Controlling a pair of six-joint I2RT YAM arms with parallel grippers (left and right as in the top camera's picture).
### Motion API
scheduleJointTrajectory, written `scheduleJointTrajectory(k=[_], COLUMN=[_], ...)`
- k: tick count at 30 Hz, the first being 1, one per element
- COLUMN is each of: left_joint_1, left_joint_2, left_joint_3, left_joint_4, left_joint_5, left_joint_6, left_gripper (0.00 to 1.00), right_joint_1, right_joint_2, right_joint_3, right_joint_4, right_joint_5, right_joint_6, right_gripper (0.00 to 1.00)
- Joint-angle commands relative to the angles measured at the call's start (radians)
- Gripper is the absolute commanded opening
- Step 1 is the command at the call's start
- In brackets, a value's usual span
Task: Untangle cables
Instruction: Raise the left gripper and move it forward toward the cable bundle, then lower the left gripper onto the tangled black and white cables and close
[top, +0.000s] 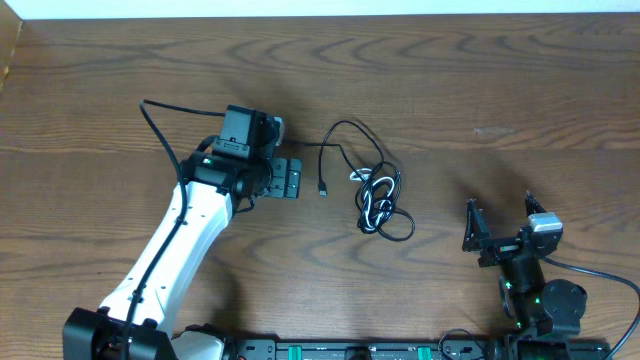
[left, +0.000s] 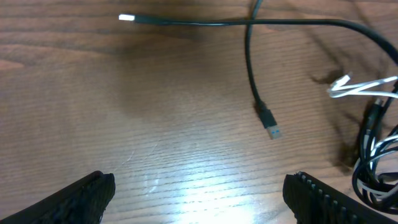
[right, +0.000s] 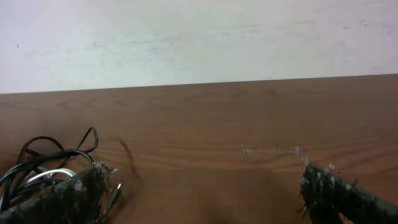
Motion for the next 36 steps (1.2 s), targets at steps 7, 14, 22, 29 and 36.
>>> scheduleJointTrajectory(k=[7, 14, 22, 29, 36], left_joint_1=[-0.068, -0.196, -0.298, -0.344, -0.350], left_joint_2=[0.092, 0.121, 0.121, 0.127, 0.178], left_joint_3=[0.128, 0.165, 0.165, 0.164, 0.163], left_joint_4=[-0.074, -0.103, -0.103, -0.086, 0.001], left_joint_5=[0.017, 0.016, 0.016, 0.016, 0.016], left_joint_6=[0.050, 0.119, 0.121, 0.120, 0.120], left_gripper=[0.92, 0.92, 0.92, 0.92, 0.92], right_joint_1=[0.006, 0.006, 0.006, 0.006, 0.006], right_joint_2=[-0.001, -0.001, -0.001, -0.001, -0.001], right_joint_3=[-0.001, -0.001, -0.001, -0.001, -0.001], right_joint_4=[-0.005, -0.005, -0.005, -0.005, -0.005], right_joint_5=[0.008, 0.008, 0.008, 0.008, 0.008], right_joint_6=[-0.010, -0.010, -0.010, -0.010, -0.010], right_gripper=[0.99, 0.99, 0.99, 0.99, 0.99])
